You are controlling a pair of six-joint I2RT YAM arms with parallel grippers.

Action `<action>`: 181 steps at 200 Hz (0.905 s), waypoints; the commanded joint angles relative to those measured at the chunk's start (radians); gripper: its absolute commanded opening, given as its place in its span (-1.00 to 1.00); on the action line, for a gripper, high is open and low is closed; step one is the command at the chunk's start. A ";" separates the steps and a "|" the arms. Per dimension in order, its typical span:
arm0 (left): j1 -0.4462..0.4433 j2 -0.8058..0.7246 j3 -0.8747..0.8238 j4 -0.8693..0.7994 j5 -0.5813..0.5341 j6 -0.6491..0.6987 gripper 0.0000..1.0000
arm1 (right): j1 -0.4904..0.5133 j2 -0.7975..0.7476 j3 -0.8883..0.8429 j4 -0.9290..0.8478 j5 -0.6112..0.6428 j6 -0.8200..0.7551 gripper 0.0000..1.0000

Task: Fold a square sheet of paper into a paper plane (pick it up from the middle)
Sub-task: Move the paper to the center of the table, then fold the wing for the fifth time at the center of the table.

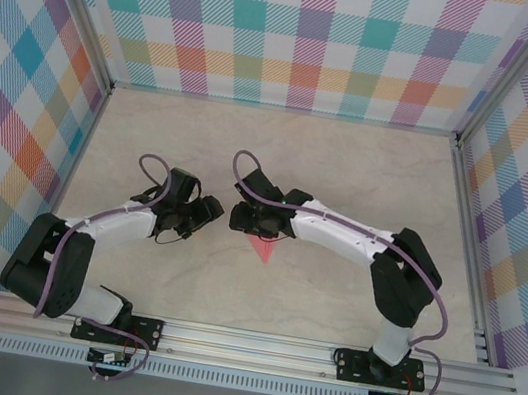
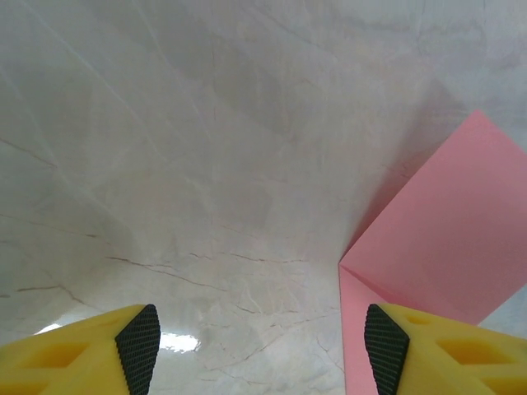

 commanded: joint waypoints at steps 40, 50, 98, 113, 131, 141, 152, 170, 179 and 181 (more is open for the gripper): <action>0.023 -0.062 -0.039 -0.063 -0.050 -0.006 0.43 | -0.012 0.121 0.062 -0.128 0.086 0.065 0.01; 0.023 -0.058 -0.041 -0.059 -0.045 -0.008 0.44 | -0.014 0.129 0.065 -0.139 0.106 0.070 0.01; 0.024 -0.034 -0.040 -0.038 -0.020 -0.006 0.45 | -0.037 0.163 0.053 -0.109 0.073 0.046 0.01; 0.024 -0.028 -0.039 -0.035 -0.012 -0.005 0.45 | -0.045 0.179 0.051 -0.102 0.052 0.042 0.00; 0.024 -0.022 -0.037 -0.031 -0.001 -0.004 0.45 | -0.053 0.190 0.040 -0.095 0.041 0.046 -0.01; 0.023 -0.019 -0.037 -0.029 0.007 -0.003 0.45 | -0.056 0.195 0.032 -0.093 0.039 0.046 -0.02; 0.023 -0.016 -0.037 -0.023 0.016 -0.001 0.45 | -0.060 0.196 0.021 -0.086 0.029 0.045 -0.03; 0.023 -0.010 -0.032 -0.015 0.041 0.008 0.45 | -0.070 0.184 -0.016 -0.054 -0.007 0.023 -0.04; 0.023 -0.005 -0.028 -0.012 0.059 0.014 0.45 | -0.077 0.175 -0.039 -0.029 -0.044 -0.005 -0.04; 0.023 -0.003 -0.027 -0.011 0.062 0.018 0.45 | -0.079 0.174 -0.045 -0.021 -0.054 -0.011 -0.04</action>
